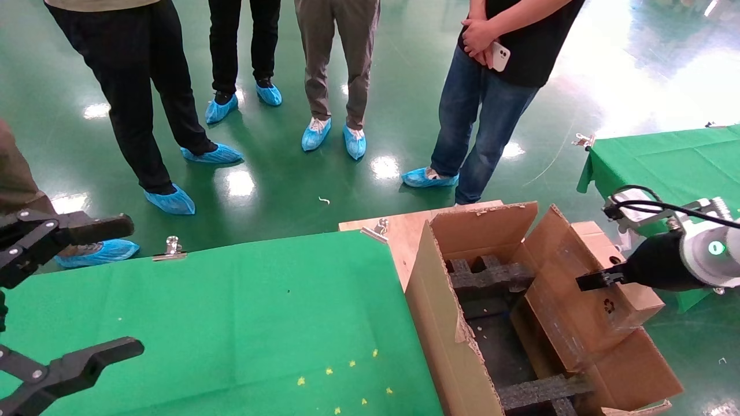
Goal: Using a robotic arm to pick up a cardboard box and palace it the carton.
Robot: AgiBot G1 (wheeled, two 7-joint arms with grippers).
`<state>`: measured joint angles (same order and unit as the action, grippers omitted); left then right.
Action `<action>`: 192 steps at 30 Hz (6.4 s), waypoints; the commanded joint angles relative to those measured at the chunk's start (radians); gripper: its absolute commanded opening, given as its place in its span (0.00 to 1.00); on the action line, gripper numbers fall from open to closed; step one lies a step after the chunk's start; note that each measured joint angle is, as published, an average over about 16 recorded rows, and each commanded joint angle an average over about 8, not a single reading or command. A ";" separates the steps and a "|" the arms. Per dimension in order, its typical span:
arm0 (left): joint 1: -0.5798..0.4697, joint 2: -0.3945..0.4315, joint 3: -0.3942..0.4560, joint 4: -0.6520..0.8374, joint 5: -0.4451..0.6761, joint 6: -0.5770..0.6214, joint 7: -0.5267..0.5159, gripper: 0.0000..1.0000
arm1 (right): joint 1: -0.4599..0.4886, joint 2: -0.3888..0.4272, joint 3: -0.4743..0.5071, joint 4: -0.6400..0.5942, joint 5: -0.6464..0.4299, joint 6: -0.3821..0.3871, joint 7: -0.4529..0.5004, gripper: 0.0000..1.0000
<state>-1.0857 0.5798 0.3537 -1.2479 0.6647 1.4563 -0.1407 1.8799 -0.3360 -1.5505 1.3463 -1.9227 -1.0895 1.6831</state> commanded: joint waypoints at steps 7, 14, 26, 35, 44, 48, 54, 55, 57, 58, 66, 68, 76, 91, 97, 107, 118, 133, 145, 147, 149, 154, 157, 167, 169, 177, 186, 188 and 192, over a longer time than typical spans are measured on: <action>0.000 0.000 0.000 0.000 0.000 0.000 0.000 1.00 | -0.030 -0.037 -0.019 -0.002 -0.061 0.009 0.090 0.00; 0.000 0.000 0.000 0.000 0.000 0.000 0.000 1.00 | -0.063 -0.054 -0.031 -0.005 -0.084 0.038 0.133 0.00; 0.000 0.000 0.000 0.000 0.000 0.000 0.000 1.00 | -0.137 -0.079 -0.057 -0.021 -0.113 0.114 0.185 0.00; 0.000 0.000 0.000 0.000 0.000 0.000 0.000 1.00 | -0.204 -0.119 -0.076 -0.068 -0.133 0.184 0.229 0.00; 0.000 0.000 0.000 0.000 0.000 0.000 0.000 1.00 | -0.261 -0.163 -0.093 -0.137 -0.125 0.242 0.224 0.00; 0.000 0.000 0.000 0.000 0.000 0.000 0.000 1.00 | -0.284 -0.186 -0.099 -0.175 -0.112 0.265 0.208 0.00; 0.000 0.000 0.000 0.000 0.000 0.000 0.000 1.00 | -0.315 -0.220 -0.106 -0.236 -0.083 0.295 0.170 0.00; 0.000 0.000 0.000 0.000 0.000 0.000 0.000 1.00 | -0.320 -0.226 -0.108 -0.246 -0.078 0.299 0.162 0.00; 0.000 0.000 0.000 0.000 0.000 0.000 0.000 1.00 | -0.330 -0.237 -0.110 -0.266 -0.066 0.305 0.148 0.00; 0.000 0.000 0.000 0.000 0.000 0.000 0.000 1.00 | -0.334 -0.242 -0.111 -0.276 -0.060 0.308 0.140 0.00; 0.000 0.000 0.000 0.000 0.000 0.000 0.000 1.00 | -0.363 -0.276 -0.116 -0.343 -0.016 0.325 0.087 0.00; 0.000 0.000 0.000 0.000 0.000 0.000 0.000 1.00 | -0.367 -0.282 -0.116 -0.355 -0.008 0.328 0.077 0.13; 0.000 0.000 0.000 0.000 -0.001 0.000 0.000 1.00 | -0.375 -0.293 -0.115 -0.376 0.007 0.336 0.058 1.00; 0.000 0.000 0.000 0.000 -0.001 0.000 0.000 1.00 | -0.369 -0.287 -0.114 -0.367 0.004 0.330 0.063 1.00; 0.000 0.000 0.000 0.000 -0.001 0.000 0.000 1.00 | -0.357 -0.283 -0.112 -0.358 -0.001 0.326 0.061 1.00; 0.000 0.000 0.000 0.000 -0.001 0.000 0.000 1.00 | -0.327 -0.272 -0.105 -0.331 -0.023 0.319 0.078 1.00; 0.000 0.000 0.000 0.000 -0.001 0.000 0.000 1.00 | -0.233 -0.245 -0.064 -0.259 -0.056 0.325 0.104 1.00; 0.000 0.000 0.001 0.000 -0.001 0.000 0.000 1.00 | -0.058 -0.162 0.059 -0.009 0.192 0.359 -0.102 1.00; 0.000 0.000 0.001 0.000 -0.001 -0.001 0.000 1.00 | -0.001 -0.093 0.186 -0.007 0.717 0.135 -0.496 1.00; 0.000 0.000 0.001 0.001 -0.001 -0.001 0.000 1.00 | 0.001 -0.088 0.194 -0.007 0.744 0.120 -0.510 1.00; 0.000 0.000 0.000 0.001 -0.001 -0.001 0.000 1.00 | 0.002 -0.084 0.201 -0.007 0.768 0.107 -0.523 1.00; 0.000 0.000 0.001 0.001 -0.001 -0.001 0.000 1.00 | -0.004 -0.089 0.197 -0.009 0.745 0.117 -0.509 1.00; 0.000 0.000 0.001 0.001 -0.001 -0.001 0.000 1.00 | -0.018 -0.094 0.211 -0.010 0.743 0.114 -0.521 1.00; 0.000 0.000 0.001 0.001 -0.001 -0.001 0.001 1.00 | -0.137 -0.121 0.373 -0.018 0.813 0.034 -0.670 1.00; 0.000 0.000 0.001 0.001 -0.001 -0.001 0.001 1.00 | -0.164 -0.127 0.409 -0.020 0.828 0.016 -0.703 1.00; 0.000 -0.001 0.001 0.001 -0.001 -0.001 0.001 1.00 | -0.272 -0.152 0.554 -0.027 0.890 -0.055 -0.837 1.00; 0.000 -0.001 0.001 0.001 -0.001 -0.001 0.001 1.00 | -0.393 -0.180 0.716 -0.035 0.958 -0.135 -0.986 1.00; 0.000 -0.001 0.001 0.001 -0.001 -0.001 0.001 1.00 | -0.419 -0.186 0.752 -0.037 0.973 -0.152 -1.018 1.00; 0.000 -0.001 0.001 0.001 -0.001 -0.001 0.001 1.00 | -0.473 -0.198 0.824 -0.040 1.004 -0.187 -1.085 1.00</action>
<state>-1.0854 0.5793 0.3544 -1.2472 0.6633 1.4555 -0.1402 1.4071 -0.5343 -0.7266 1.3061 -0.9192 -1.2767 0.5986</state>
